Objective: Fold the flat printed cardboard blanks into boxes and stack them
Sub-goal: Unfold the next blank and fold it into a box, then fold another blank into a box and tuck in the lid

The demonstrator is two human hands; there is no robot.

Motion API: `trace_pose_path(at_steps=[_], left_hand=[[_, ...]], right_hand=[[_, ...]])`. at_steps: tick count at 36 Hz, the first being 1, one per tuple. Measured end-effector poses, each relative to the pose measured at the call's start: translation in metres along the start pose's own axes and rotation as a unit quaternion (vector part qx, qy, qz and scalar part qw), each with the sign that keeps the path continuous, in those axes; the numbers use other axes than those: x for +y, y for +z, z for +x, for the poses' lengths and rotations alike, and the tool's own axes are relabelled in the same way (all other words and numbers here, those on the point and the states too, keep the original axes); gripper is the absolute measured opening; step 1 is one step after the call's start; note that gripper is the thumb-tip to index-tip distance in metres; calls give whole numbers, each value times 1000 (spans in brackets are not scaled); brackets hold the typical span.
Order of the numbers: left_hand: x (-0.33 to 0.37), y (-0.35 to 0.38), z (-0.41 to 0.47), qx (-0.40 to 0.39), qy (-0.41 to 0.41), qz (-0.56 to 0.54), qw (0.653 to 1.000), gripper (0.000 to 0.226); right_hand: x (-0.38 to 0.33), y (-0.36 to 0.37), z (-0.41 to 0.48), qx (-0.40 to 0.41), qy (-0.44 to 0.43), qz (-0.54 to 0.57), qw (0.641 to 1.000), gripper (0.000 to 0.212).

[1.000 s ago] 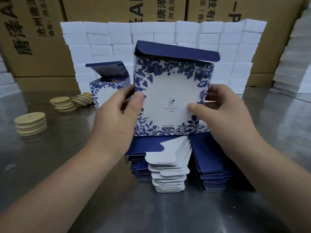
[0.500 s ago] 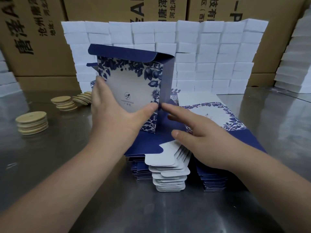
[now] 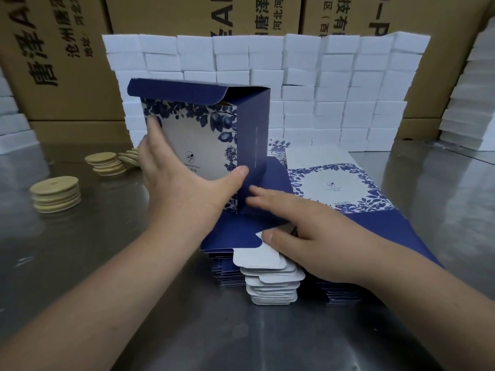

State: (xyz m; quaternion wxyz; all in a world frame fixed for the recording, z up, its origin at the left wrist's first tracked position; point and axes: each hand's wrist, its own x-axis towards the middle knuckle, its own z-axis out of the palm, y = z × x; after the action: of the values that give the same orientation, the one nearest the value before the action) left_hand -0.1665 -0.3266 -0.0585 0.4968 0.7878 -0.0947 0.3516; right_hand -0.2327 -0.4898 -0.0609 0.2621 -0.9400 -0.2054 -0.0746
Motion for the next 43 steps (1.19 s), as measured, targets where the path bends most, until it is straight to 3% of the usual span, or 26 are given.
trace_pose_path(at_steps=[13,22,33,43], left_hand=[[-46,-23,47,171,-62,16,983,118],[-66,-8,41,101,-104,91,985,115],[-101,10,37,46,-152,91,983,115],[-114,22,47,35,-154,129,979,118]], right_hand=[[3,1,1,-14,-15,-50,999,49],[4,1,2,-11,-22,-46,999,50],[2,1,1,-10,-29,-52,998,48],[0,2,0,-3,-37,-56,998,49]])
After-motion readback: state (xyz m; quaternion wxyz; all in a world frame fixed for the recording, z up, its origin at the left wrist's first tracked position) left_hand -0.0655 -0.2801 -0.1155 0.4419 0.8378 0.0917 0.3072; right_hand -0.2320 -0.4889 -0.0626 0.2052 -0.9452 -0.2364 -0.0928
